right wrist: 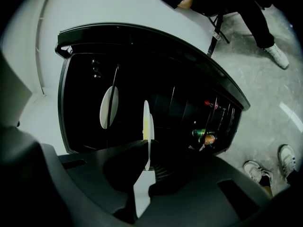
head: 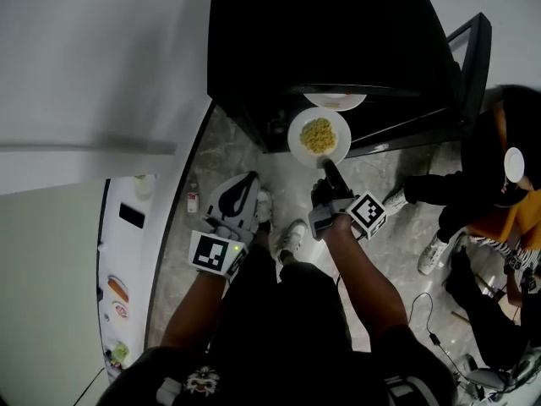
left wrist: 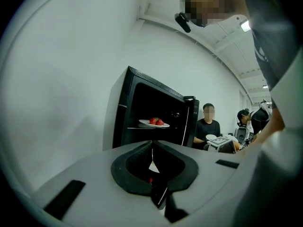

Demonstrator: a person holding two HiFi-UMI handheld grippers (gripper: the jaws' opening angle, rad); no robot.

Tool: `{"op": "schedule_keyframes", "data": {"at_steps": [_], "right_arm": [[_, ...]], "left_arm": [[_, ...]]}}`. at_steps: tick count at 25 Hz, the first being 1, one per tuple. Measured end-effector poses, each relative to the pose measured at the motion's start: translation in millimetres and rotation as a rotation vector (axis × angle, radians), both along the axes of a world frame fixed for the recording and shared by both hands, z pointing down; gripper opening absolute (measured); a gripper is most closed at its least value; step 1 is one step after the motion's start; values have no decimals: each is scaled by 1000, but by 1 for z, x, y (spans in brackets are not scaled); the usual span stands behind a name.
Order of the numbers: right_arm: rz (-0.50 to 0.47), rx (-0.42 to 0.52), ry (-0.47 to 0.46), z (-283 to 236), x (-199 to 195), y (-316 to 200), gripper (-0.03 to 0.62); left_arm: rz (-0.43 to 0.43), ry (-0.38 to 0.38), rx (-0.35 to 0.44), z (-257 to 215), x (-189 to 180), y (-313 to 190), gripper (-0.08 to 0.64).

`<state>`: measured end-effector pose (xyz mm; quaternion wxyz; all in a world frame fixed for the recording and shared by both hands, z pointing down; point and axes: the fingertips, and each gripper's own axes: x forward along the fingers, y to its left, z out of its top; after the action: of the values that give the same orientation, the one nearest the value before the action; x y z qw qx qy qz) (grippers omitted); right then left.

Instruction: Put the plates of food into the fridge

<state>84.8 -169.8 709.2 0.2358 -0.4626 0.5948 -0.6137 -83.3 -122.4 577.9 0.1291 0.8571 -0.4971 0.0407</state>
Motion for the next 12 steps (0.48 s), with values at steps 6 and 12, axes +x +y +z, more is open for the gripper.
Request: {"op": "schedule_keyframes", "data": {"at_steps": [6,12], "right_arm": [[13,-30,-11,21,-7,-29,34],[65,-65,-41,50,-18,-57,34]], "left_arm": [[-40,13,-23,8,-8,3,23],[-39,8,-23,13,-15,-2,23]]}}
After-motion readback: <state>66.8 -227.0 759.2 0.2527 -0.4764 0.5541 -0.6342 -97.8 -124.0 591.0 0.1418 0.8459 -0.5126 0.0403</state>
